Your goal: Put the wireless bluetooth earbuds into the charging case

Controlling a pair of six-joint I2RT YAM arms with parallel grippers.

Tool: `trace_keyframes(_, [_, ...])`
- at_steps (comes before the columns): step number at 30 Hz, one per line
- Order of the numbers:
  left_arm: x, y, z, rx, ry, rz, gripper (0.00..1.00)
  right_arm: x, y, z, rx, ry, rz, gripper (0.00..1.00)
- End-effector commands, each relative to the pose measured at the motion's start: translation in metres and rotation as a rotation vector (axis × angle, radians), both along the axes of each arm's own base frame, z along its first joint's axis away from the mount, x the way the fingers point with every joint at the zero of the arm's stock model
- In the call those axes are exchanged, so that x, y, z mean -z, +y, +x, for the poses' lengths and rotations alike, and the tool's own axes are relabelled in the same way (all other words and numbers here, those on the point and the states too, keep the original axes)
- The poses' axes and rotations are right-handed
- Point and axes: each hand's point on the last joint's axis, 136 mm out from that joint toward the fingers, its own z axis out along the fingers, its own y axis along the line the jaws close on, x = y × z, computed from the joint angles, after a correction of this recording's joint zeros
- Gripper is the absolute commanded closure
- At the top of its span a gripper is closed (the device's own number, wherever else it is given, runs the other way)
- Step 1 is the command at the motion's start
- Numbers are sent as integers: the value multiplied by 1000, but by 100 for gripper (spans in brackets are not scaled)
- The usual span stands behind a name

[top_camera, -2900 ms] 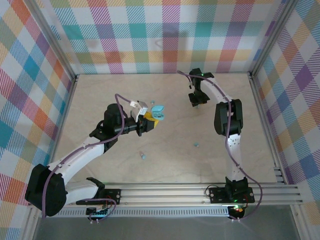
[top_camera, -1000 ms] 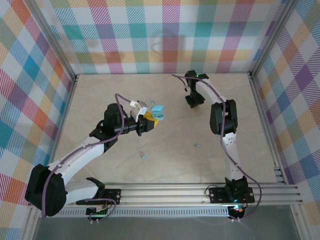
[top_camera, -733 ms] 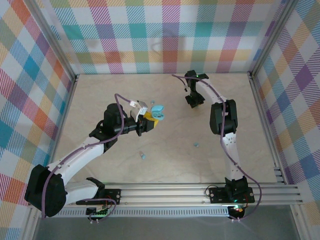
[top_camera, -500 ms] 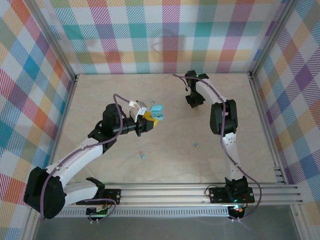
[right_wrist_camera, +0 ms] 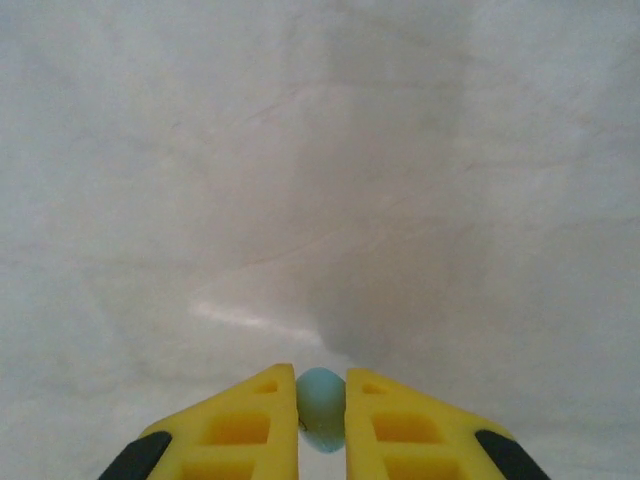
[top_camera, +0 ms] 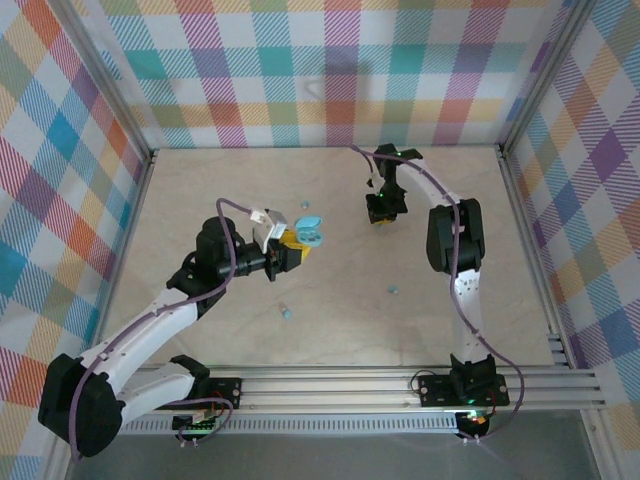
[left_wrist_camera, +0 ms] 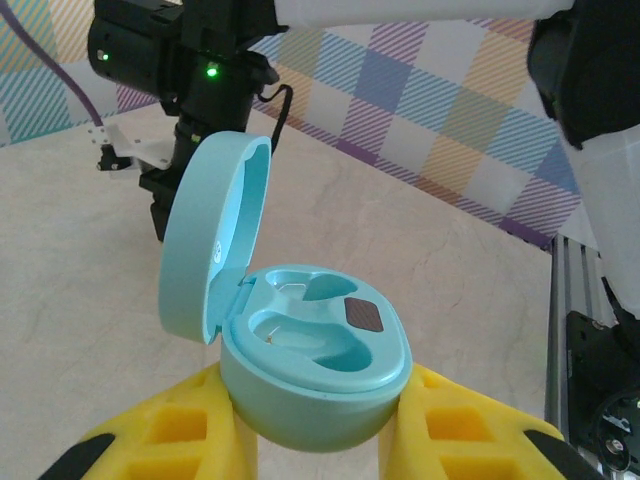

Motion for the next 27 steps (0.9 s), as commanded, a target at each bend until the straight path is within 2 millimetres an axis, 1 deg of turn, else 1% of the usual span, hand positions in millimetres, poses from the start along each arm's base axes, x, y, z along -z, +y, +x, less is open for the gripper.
trace_keyframes(1, [2,4,-5,-6,-17,7,98,-36,19,-11,25,-21,142,86])
trace_keyframes(5, [3,5,-6,-7,-9,1,98,-56,21,-24,36,-53,191,87])
trace_keyframes(13, [3,4,-5,-5,-16,-14,98,-110,26,-57,16,-118,281,87])
trace_keyframes(20, [4,3,-5,2,-59,-1,98,-161,46,-88,-61,-195,372,87])
trace_keyframes(24, [4,4,-4,1,-93,14,98,-192,61,-110,-119,-223,439,87])
trace_keyframes(27, [2,3,-3,3,-108,21,98,-212,67,-127,-153,-236,469,87])
